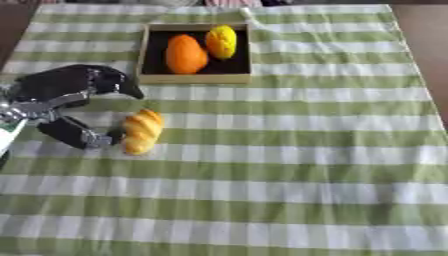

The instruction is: Pick up objects on the table and place them in the box.

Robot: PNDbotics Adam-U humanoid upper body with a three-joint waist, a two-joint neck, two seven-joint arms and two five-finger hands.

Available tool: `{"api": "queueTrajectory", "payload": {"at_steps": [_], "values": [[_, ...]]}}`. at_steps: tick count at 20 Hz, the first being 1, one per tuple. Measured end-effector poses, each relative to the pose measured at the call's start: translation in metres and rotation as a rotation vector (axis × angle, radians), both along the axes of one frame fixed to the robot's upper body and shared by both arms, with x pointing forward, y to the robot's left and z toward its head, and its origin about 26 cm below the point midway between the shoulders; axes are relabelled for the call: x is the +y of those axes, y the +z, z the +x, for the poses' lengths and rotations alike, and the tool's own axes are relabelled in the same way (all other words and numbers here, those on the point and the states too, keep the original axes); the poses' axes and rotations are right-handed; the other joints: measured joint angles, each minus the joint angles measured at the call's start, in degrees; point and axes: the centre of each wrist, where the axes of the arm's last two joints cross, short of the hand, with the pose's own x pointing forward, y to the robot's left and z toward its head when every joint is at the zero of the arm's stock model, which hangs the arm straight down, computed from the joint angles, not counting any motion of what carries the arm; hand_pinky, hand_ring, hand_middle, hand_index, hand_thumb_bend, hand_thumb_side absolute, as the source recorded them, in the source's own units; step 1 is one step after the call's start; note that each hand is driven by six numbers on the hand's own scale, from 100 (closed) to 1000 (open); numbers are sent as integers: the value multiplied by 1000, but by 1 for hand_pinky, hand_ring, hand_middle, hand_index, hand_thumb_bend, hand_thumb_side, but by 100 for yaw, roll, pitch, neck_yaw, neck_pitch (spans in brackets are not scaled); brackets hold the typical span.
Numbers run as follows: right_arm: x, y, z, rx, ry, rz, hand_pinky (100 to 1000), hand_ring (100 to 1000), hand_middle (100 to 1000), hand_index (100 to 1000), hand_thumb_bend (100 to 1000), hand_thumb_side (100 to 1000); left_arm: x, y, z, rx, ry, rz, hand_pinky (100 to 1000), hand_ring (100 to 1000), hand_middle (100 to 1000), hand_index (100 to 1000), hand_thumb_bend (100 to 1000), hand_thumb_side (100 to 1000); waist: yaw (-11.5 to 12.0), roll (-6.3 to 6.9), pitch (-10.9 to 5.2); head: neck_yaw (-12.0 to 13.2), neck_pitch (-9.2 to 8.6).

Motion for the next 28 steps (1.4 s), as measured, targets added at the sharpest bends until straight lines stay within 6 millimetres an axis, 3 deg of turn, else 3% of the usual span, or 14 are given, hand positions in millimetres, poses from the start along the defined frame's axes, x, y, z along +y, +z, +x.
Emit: {"api": "queueTrajectory", "payload": {"at_steps": [6,11,23,28], "values": [[0,0,1,1,7,0,1000,1000,724,784,100,470,10,-13,5,57,52,14,875,844,746,875,197,547,-19,-12,9,45,20],[1,0,2,8,9,1,1000,1000,722,782,100,470,12,-15,6,72,68,11,888,861,761,891,292,626,-31,-12,25,55,26],[4,-3,1,38,10,7,1000,1000,717,775,100,470,7,-17,6,21,60,19,891,864,765,900,361,646,-58,10,44,65,24],[6,-5,2,45,13,12,1000,1000,716,772,100,470,-2,-17,8,0,44,27,889,864,763,893,368,608,-61,20,54,65,24]]}}
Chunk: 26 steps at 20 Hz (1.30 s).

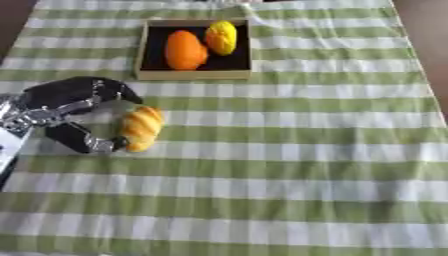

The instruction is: Pick up objects on the table and place them in the box.

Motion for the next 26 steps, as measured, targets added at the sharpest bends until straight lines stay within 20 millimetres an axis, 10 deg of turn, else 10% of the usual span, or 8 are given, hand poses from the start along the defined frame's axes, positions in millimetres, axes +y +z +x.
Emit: {"api": "queueTrajectory", "payload": {"at_steps": [15,17,20,26], "values": [[3,-3,0,18,7,5,1000,1000,712,770,100,470,-14,-9,6,-42,6,106,786,789,675,874,303,508,-15,41,-1,1,-2],[3,-4,0,23,9,4,1000,1000,712,770,100,470,-15,-8,6,-48,5,113,734,748,622,873,283,455,-15,40,-1,0,-2],[3,-4,0,29,10,0,1000,1000,711,770,100,470,-17,-8,6,-52,1,113,638,669,552,843,279,150,-17,39,-3,-2,-2],[5,-6,-1,42,10,0,1000,1000,709,769,100,470,-18,-8,5,-25,3,90,591,630,524,806,114,187,-17,37,-13,-18,-20]]}}
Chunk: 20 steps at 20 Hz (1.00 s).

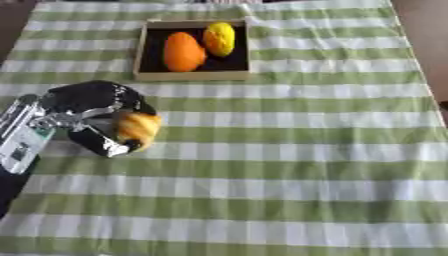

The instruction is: Pick up objects on the table and place them in the box.

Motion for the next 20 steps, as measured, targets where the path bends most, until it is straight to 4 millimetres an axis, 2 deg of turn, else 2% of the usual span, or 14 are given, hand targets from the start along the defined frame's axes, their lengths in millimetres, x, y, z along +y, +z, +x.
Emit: {"api": "queueTrajectory", "payload": {"at_steps": [9,15,20], "values": [[2,-2,0,8,1,6,1000,1000,708,768,100,470,-2,6,-4,21,-15,-45,487,566,465,737,116,150,10,-14,-9,-28,-28],[1,-3,-2,16,0,5,1000,1000,707,767,100,470,1,13,-6,-2,-34,-67,477,552,459,733,114,136,27,-23,-23,-32,-29],[1,-3,-2,16,1,5,1000,1000,708,768,100,470,1,33,-9,-47,-70,-121,468,542,450,725,173,106,37,-16,-44,-33,-29]]}}
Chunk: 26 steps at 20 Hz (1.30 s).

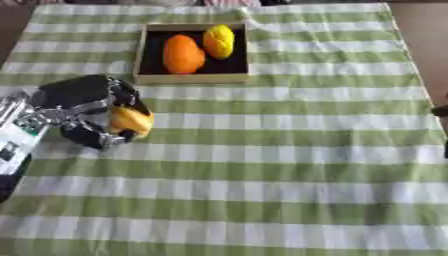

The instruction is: Pick up objects on the table and place them in the box.

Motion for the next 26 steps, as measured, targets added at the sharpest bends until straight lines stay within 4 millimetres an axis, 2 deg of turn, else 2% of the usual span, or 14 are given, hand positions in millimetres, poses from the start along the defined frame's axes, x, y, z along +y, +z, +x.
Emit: {"api": "queueTrajectory", "payload": {"at_steps": [7,17,22,26], "values": [[0,0,0,-14,9,1,1000,1000,707,768,100,470,-7,36,3,-85,-43,-46,469,536,448,723,238,100,-44,-24,-4,31,-6],[3,5,7,-63,47,10,1000,1000,708,769,100,470,7,64,27,-136,41,-195,471,522,437,723,158,100,-278,-183,94,275,-190],[5,6,11,-81,73,15,1000,1000,708,770,100,470,9,58,39,-131,139,-254,473,521,436,724,146,100,-414,-246,149,419,-301],[6,8,14,-97,85,19,1000,1000,709,771,100,470,15,49,46,-136,222,-288,474,518,433,724,111,100,-508,-294,186,466,-323]]}}
